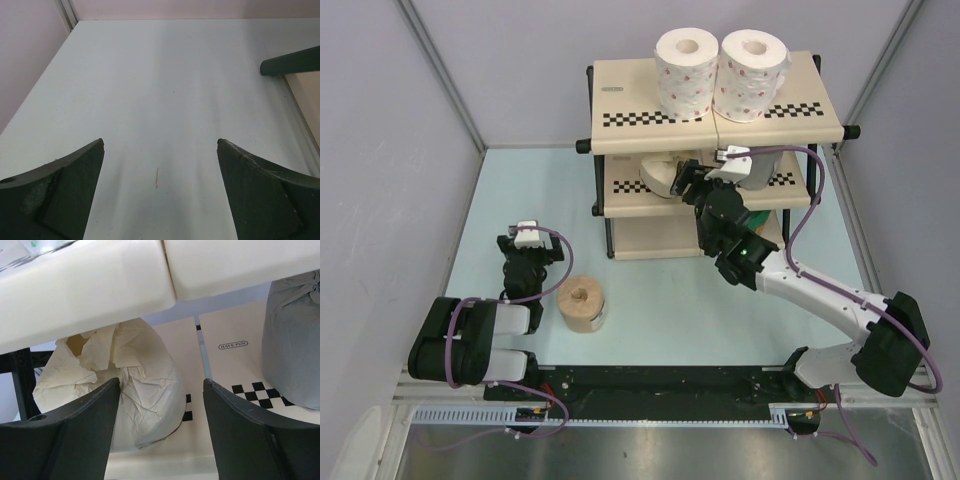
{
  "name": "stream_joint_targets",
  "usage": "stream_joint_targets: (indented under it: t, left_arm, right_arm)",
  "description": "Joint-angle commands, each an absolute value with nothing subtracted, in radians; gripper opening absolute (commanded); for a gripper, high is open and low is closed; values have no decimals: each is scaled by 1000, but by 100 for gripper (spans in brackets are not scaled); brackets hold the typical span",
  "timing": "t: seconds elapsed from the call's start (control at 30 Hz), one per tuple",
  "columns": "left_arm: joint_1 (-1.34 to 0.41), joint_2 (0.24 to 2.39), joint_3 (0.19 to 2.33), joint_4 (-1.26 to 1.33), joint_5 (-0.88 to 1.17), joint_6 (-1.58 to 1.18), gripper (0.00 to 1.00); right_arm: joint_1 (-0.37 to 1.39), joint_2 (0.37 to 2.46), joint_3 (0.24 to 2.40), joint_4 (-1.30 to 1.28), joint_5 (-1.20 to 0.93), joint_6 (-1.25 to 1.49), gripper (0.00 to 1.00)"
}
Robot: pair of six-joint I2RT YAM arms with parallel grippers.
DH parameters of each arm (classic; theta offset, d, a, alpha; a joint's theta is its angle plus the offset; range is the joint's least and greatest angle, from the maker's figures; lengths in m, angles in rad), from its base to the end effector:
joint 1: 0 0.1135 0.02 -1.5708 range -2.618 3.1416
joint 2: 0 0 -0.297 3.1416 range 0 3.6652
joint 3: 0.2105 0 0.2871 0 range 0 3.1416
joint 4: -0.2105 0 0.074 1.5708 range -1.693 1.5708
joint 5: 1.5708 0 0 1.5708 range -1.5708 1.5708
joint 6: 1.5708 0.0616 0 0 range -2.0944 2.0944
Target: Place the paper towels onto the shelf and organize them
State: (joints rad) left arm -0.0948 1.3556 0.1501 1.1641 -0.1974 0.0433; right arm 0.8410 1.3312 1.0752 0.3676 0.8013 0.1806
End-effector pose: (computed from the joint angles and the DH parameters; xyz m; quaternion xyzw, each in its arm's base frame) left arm 0.2472 -0.0114 0.1573 -0.0185 0.7211 0.0533 0.6906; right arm 0.2680 0.2332 0.4020 0.0760 0.6749 0.1088 0.7259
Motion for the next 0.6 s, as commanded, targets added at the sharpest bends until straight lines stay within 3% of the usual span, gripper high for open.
stream_joint_targets:
  t: [0.0, 0.27, 0.57]
  left_arm:
    - [-91, 1341, 163, 1203, -176, 38, 100]
    - [-91, 1342, 163, 1201, -176, 38, 100]
    - [-91, 1341, 163, 1203, -176, 37, 100]
  right_arm:
    - [836, 1356, 1114, 396, 868, 218, 71]
    - [835, 1367, 1112, 354, 934, 316, 72]
    - [834, 1370, 1114, 492, 884, 226, 76]
